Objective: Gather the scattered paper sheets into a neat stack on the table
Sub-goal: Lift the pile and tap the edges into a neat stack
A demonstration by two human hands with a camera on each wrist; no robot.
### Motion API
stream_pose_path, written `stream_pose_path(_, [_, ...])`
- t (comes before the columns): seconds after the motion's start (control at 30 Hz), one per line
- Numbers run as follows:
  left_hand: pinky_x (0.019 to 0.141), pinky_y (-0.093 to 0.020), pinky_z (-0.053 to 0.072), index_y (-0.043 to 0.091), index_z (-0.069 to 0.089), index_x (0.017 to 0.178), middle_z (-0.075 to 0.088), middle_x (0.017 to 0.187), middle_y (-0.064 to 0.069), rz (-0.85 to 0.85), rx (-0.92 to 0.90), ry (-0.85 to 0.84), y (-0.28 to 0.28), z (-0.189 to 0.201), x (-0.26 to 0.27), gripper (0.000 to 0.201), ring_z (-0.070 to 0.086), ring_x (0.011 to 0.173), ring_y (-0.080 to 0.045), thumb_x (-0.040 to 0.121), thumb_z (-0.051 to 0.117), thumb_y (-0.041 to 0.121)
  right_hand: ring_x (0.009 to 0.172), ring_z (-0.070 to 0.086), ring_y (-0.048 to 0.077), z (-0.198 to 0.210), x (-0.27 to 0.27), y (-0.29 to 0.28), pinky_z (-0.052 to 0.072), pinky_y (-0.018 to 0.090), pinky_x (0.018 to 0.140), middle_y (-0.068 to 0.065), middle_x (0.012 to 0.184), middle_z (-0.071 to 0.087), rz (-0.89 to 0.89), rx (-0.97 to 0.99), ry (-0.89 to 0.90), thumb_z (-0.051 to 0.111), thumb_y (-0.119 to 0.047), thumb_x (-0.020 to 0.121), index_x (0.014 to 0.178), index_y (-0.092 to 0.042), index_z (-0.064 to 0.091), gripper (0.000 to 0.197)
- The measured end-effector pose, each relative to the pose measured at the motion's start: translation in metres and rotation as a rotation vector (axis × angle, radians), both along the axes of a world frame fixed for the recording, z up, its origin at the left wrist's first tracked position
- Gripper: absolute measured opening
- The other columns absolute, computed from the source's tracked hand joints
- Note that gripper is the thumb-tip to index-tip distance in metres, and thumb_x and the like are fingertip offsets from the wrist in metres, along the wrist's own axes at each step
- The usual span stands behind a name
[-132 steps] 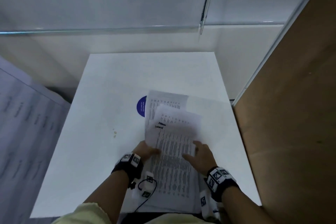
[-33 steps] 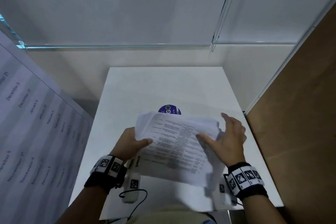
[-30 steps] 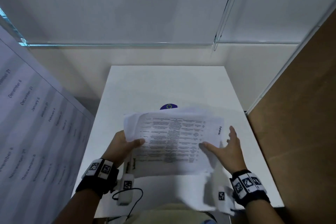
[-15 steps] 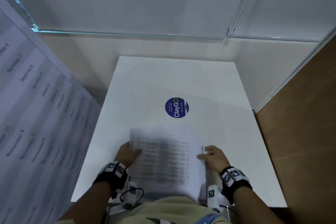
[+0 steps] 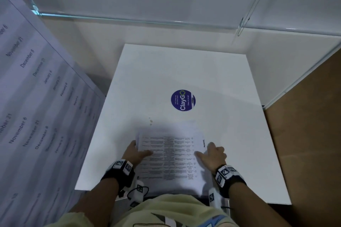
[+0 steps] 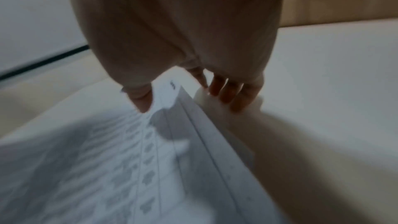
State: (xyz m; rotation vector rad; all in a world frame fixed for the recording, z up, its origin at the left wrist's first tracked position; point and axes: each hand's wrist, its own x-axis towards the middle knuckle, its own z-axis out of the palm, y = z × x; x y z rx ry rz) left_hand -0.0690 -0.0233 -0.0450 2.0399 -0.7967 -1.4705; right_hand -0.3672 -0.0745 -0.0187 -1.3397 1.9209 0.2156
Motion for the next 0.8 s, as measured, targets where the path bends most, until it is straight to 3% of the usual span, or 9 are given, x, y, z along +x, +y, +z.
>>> stream_pose_path(0.13, [0.087, -0.038, 0.055, 0.017, 0.066, 0.104, 0.072, 0.098, -0.004, -0.066, -0.040, -0.016, 0.001, 0.010, -0.018, 0.043, 0.068, 0.088, -0.023, 0.067, 0.089, 0.016, 0.143, 0.026, 0.046, -0.004, 0.014, 0.002, 0.033, 0.052, 0.116, 0.026, 0.156, 0.019, 0.028, 0.038, -0.089, 0.063, -0.065, 0.083, 0.160, -0.018, 0.010, 0.104])
stream_pose_path(0.3, [0.082, -0.047, 0.061, 0.011, 0.075, 0.091, 0.077, 0.089, -0.010, -0.046, -0.010, -0.037, 0.003, 0.021, -0.009, 0.026, 0.074, 0.082, -0.028, 0.073, 0.083, 0.029, 0.143, 0.023, 0.044, 0.002, -0.003, 0.002, 0.034, 0.053, 0.113, 0.023, 0.155, 0.020, 0.052, 0.016, -0.023, 0.068, -0.064, 0.079, 0.158, -0.024, 0.014, 0.103])
stream_pose_path(0.37, [0.081, -0.049, 0.061, 0.014, 0.076, 0.082, 0.078, 0.082, -0.008, -0.068, -0.113, -0.001, -0.001, 0.035, -0.006, 0.014, 0.074, 0.078, -0.025, 0.078, 0.081, 0.026, 0.141, 0.034, 0.040, 0.000, -0.011, 0.001, 0.038, 0.048, 0.111, 0.018, 0.152, 0.034, 0.054, -0.007, -0.114, 0.074, -0.069, 0.068, 0.155, -0.023, 0.026, 0.110])
stream_pose_path(0.47, [0.085, -0.049, 0.060, 0.012, 0.078, 0.085, 0.079, 0.088, -0.012, -0.093, -0.227, 0.090, -0.009, 0.063, 0.000, 0.013, 0.075, 0.084, -0.025, 0.080, 0.082, 0.024, 0.114, 0.067, 0.026, 0.011, -0.019, -0.004, 0.055, 0.040, 0.095, 0.005, 0.122, 0.071, -0.200, -0.166, -0.530, 0.089, -0.041, 0.066, 0.127, -0.018, 0.059, 0.071])
stream_pose_path(0.57, [0.089, -0.049, 0.058, 0.019, 0.077, 0.097, 0.078, 0.100, -0.009, -0.119, -0.352, 0.139, -0.019, 0.087, 0.004, 0.026, 0.074, 0.096, -0.023, 0.072, 0.083, 0.025, 0.069, 0.066, 0.016, 0.042, -0.015, -0.010, 0.054, 0.033, 0.070, -0.002, 0.081, 0.072, -0.311, -0.349, -0.711, 0.070, -0.004, 0.086, 0.083, -0.013, 0.064, 0.012])
stream_pose_path(0.63, [0.085, -0.038, 0.059, 0.029, 0.072, 0.095, 0.076, 0.098, -0.002, -0.057, -0.498, 0.042, -0.026, 0.098, 0.000, 0.028, 0.072, 0.093, -0.007, 0.068, 0.078, 0.025, 0.040, 0.039, 0.007, 0.059, -0.005, -0.014, 0.037, 0.022, 0.050, -0.014, 0.047, 0.046, -0.312, -0.514, -0.735, 0.068, -0.005, 0.089, 0.061, -0.019, 0.047, 0.037])
stream_pose_path(0.67, [0.081, -0.027, 0.058, 0.032, 0.069, 0.094, 0.074, 0.096, 0.005, -0.015, -0.574, -0.006, -0.030, 0.105, -0.006, 0.026, 0.069, 0.088, 0.004, 0.071, 0.076, 0.023, 0.035, 0.032, 0.002, 0.065, -0.001, -0.016, 0.033, 0.020, 0.045, -0.015, 0.040, 0.039, -0.349, -0.589, -0.758, 0.068, -0.006, 0.090, 0.061, -0.021, 0.045, 0.040])
stream_pose_path(0.73, [0.074, -0.009, 0.053, 0.030, 0.066, 0.099, 0.069, 0.096, 0.016, 0.075, -0.690, -0.086, -0.035, 0.113, -0.017, 0.026, 0.065, 0.084, 0.015, 0.080, 0.075, 0.014, 0.037, 0.042, -0.001, 0.070, 0.005, -0.017, 0.035, 0.012, 0.045, -0.018, 0.042, 0.048, -0.370, -0.704, -0.792, 0.066, -0.009, 0.094, 0.075, -0.018, 0.062, 0.021])
stream_pose_path(0.8, [0.071, -0.007, 0.053, 0.031, 0.066, 0.097, 0.068, 0.093, 0.019, 0.167, -0.708, -0.091, -0.035, 0.109, -0.024, 0.029, 0.066, 0.081, 0.014, 0.082, 0.076, 0.008, 0.048, 0.051, -0.002, 0.068, 0.008, -0.014, 0.042, 0.017, 0.053, -0.015, 0.062, 0.062, -0.366, -0.759, -0.794, 0.065, -0.013, 0.096, 0.093, -0.014, 0.070, 0.006])
